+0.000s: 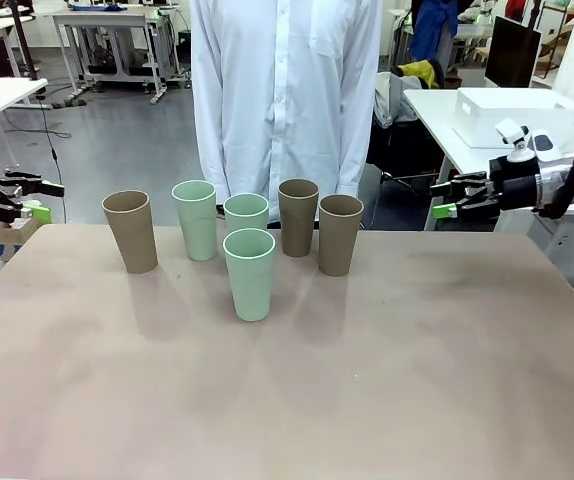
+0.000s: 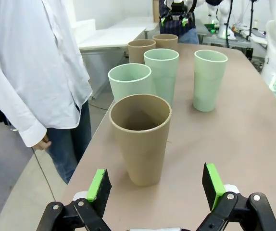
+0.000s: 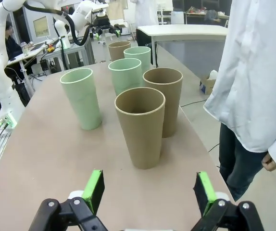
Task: Stack the cups and store them in the basket.
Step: Pick up two Reusable plastic cups , one in each hand.
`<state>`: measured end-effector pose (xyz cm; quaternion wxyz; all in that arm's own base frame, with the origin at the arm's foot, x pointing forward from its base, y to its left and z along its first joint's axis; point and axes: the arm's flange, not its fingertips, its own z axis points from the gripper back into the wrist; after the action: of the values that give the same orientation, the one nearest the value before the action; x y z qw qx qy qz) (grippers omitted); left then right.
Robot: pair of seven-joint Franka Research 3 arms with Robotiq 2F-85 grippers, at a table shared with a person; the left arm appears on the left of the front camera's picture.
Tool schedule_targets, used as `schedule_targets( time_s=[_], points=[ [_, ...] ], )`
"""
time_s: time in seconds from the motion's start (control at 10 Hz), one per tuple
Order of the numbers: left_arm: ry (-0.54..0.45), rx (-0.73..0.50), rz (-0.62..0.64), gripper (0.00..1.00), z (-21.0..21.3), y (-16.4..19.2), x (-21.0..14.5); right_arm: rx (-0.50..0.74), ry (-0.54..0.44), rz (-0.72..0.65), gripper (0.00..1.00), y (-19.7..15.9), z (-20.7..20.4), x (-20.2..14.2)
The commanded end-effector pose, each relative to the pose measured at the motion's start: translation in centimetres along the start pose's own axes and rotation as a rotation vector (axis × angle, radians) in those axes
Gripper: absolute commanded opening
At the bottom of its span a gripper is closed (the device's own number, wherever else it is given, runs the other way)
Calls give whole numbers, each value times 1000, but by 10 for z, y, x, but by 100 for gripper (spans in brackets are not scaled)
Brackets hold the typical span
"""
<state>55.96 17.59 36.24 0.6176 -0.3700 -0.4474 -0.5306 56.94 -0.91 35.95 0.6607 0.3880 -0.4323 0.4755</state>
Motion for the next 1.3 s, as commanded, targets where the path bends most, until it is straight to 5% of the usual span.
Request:
schedule_targets(
  time_s=[0.0, 0.7, 1.2],
  points=[
    [-33, -13, -14, 100, -15, 2, -16, -7, -20, 17, 100, 1, -35, -15],
    [-187, 7, -42, 100, -61, 19, -63, 118, -242, 80, 100, -42, -136, -74],
    [-240, -49, -45, 100, -69, 20, -79, 219, -251, 24, 100, -47, -161, -81]
  ],
)
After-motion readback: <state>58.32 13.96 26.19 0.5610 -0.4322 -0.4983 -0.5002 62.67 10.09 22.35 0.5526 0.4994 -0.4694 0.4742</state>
